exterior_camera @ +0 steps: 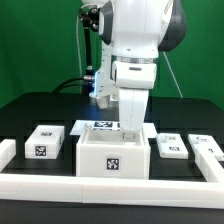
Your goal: Assemble cabinet
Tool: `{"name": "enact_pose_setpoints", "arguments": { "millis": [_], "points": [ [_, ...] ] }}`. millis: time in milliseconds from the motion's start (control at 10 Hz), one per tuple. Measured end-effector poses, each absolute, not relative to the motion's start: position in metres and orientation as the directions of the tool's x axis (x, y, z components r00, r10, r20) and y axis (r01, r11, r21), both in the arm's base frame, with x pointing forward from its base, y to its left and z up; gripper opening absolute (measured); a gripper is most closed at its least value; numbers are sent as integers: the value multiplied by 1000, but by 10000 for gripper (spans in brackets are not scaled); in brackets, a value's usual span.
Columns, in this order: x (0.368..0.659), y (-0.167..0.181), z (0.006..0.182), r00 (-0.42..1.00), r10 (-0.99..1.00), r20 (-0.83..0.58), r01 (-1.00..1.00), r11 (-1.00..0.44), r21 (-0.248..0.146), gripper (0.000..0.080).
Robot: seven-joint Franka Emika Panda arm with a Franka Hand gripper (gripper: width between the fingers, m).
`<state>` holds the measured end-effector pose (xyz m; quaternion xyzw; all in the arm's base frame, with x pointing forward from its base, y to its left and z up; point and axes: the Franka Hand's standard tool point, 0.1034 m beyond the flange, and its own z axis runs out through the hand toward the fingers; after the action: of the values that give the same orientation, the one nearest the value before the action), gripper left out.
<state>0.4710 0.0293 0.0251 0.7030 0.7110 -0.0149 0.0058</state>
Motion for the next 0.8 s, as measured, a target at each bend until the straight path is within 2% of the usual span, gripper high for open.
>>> {"name": "enact_pose_setpoints", "arguments": {
  "millis": [400,800],
  "points": [
    [473,30,25,-12,1000,-29,1000,12,-11,28],
    [511,57,26,-17,1000,-7,999,17,31,28]
  ]
}}
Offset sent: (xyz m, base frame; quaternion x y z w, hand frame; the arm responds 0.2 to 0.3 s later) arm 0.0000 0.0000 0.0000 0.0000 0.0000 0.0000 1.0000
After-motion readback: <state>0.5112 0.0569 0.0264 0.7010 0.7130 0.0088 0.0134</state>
